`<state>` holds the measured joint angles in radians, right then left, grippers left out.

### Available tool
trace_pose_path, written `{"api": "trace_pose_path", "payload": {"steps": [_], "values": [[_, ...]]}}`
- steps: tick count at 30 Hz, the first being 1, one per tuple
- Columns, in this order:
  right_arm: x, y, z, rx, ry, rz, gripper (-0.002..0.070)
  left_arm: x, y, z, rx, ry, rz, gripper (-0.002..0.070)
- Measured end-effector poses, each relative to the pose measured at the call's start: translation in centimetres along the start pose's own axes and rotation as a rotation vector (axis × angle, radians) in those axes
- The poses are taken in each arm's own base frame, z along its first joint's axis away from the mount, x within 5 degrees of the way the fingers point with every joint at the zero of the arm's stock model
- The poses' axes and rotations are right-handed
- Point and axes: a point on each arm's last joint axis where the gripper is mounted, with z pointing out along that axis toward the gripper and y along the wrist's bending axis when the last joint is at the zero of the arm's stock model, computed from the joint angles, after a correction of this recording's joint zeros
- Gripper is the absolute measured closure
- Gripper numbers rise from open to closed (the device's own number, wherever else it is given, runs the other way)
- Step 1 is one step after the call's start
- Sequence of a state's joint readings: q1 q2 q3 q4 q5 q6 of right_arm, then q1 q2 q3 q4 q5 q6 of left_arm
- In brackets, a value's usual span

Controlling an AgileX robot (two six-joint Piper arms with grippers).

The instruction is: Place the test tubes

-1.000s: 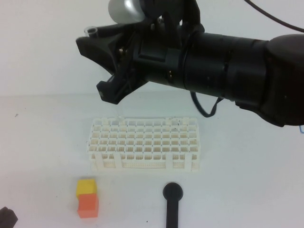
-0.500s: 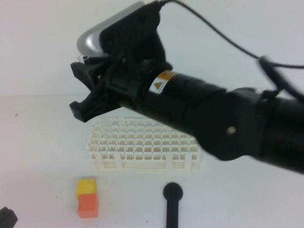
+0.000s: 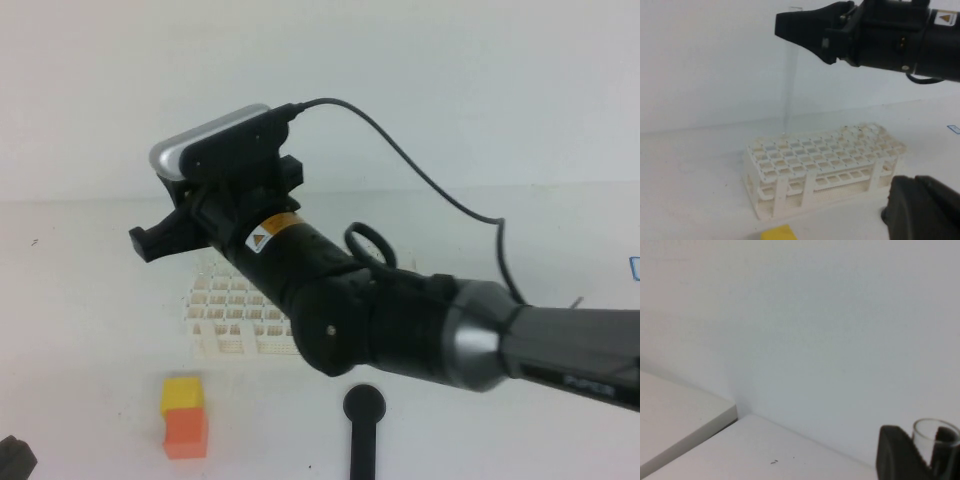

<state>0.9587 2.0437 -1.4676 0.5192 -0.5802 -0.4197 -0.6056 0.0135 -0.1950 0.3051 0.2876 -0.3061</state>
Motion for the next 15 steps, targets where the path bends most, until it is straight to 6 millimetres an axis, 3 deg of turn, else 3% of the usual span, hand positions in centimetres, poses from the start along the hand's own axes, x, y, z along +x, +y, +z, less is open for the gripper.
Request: {"api": "trace_pose_path", "payload": {"steps": [5, 15], "values": [[1.5, 0.4, 1.9, -0.001, 0.000, -0.002, 0.0551, 0.0, 0.0, 0.0, 0.000, 0.000, 0.000, 0.0675], [2.9, 1.0, 2.3, -0.015, 0.012, -0.041, 0.0551, 0.0, 0.0, 0.0, 0.000, 0.000, 0.000, 0.0675]]}}
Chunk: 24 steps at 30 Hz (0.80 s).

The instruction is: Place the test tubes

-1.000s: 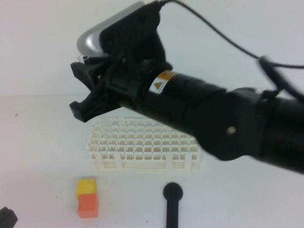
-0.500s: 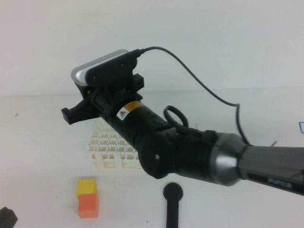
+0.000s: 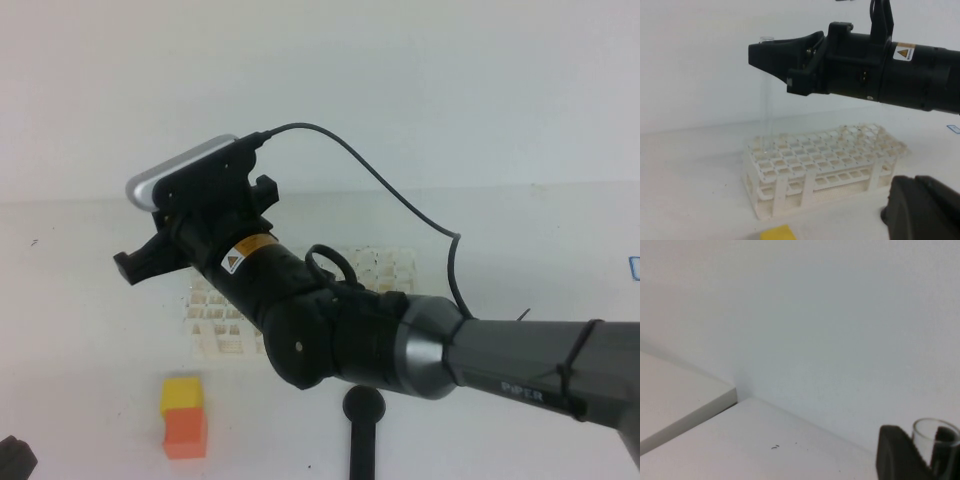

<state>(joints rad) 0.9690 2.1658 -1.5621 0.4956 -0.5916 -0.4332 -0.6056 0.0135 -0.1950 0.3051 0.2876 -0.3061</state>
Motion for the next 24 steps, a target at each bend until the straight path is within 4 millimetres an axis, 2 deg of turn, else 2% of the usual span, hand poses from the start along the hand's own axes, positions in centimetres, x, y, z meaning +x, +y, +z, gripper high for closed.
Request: {"api": "trace_pose_path", "payload": {"steps": [10, 17, 24], "values": [[0.2, 2.1, -0.7, -0.030, -0.031, -0.065, 0.0551, 0.0, 0.0, 0.0, 0.000, 0.000, 0.000, 0.0675], [1.0, 2.4, -1.1, -0.033, -0.025, -0.100, 0.0551, 0.0, 0.0, 0.0, 0.000, 0.000, 0.000, 0.0676], [0.6, 2.5, -1.2, -0.036, -0.062, -0.128, 0.0551, 0.0, 0.0, 0.0, 0.000, 0.000, 0.000, 0.0675]]}}
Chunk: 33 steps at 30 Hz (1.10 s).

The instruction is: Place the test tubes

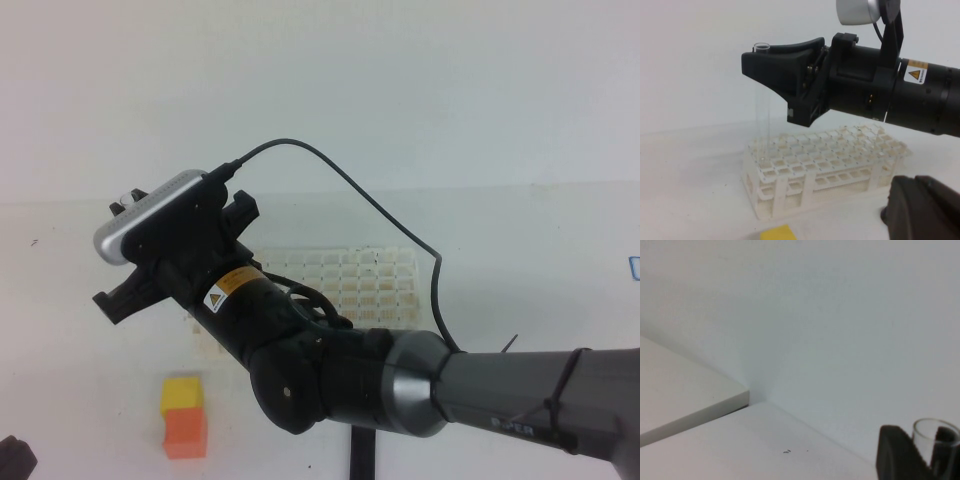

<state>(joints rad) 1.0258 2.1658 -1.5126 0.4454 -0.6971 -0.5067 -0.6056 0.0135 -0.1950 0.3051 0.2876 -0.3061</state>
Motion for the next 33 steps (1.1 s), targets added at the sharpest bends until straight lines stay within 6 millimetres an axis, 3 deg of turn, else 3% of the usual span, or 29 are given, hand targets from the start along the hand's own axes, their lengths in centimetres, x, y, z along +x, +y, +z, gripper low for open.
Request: {"api": "trace_pose_path", "payload": {"steps": [33], "values": [[2.2, -0.8, -0.6, 0.088, 0.025, 0.100, 0.0551, 0.0, 0.0, 0.0, 0.000, 0.000, 0.000, 0.0676]]}}
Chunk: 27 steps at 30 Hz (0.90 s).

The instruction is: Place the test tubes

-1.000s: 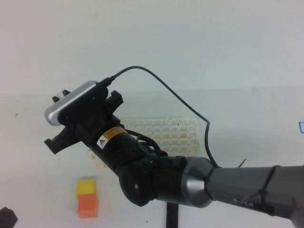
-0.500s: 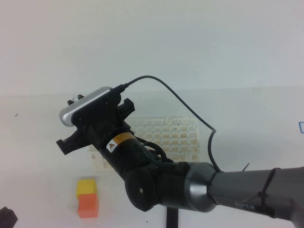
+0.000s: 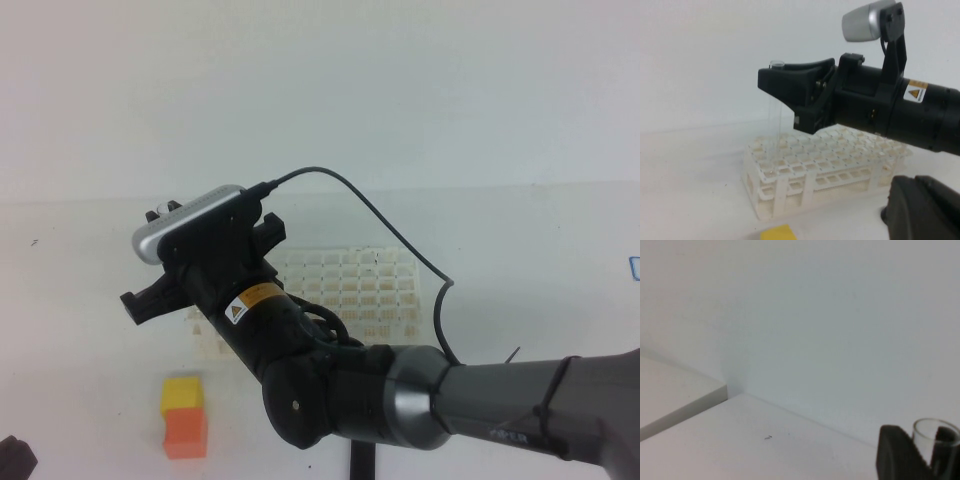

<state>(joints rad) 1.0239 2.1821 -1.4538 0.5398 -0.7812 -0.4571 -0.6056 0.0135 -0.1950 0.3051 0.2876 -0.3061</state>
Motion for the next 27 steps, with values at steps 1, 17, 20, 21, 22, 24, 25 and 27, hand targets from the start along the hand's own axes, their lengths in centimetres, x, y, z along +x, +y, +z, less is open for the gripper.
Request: {"api": "trace_pose_path", "payload": {"steps": [1, 17, 20, 21, 22, 24, 25, 27], "values": [[0.2, 0.0, 0.0, 0.004, 0.003, 0.004, 0.0551, 0.0, 0.0, 0.0, 0.000, 0.000, 0.000, 0.0675], [2.6, -0.1, 0.3, 0.029, 0.035, 0.042, 0.0551, 0.0, 0.0, 0.0, 0.000, 0.000, 0.000, 0.0675], [3.0, -0.1, 0.4, 0.038, 0.025, 0.052, 0.0551, 0.0, 0.0, 0.0, 0.000, 0.000, 0.000, 0.0675], [3.0, -0.2, 0.4, 0.041, 0.021, 0.055, 0.0551, 0.0, 0.0, 0.0, -0.001, 0.002, 0.000, 0.0675], [3.3, -0.2, 0.4, 0.044, 0.021, 0.055, 0.0551, 0.0, 0.0, 0.0, -0.001, 0.002, 0.000, 0.0675], [3.4, -0.2, 0.5, 0.047, 0.011, 0.053, 0.0551, 0.0, 0.0, 0.0, -0.001, 0.002, 0.000, 0.0675], [3.5, -0.2, 0.5, 0.048, 0.008, 0.051, 0.0551, 0.0, 0.0, 0.0, -0.001, 0.003, 0.000, 0.0675], [3.6, -0.2, 0.5, 0.047, 0.009, 0.046, 0.0551, 0.0, 0.0, 0.0, -0.002, 0.005, 0.000, 0.0675]]}}
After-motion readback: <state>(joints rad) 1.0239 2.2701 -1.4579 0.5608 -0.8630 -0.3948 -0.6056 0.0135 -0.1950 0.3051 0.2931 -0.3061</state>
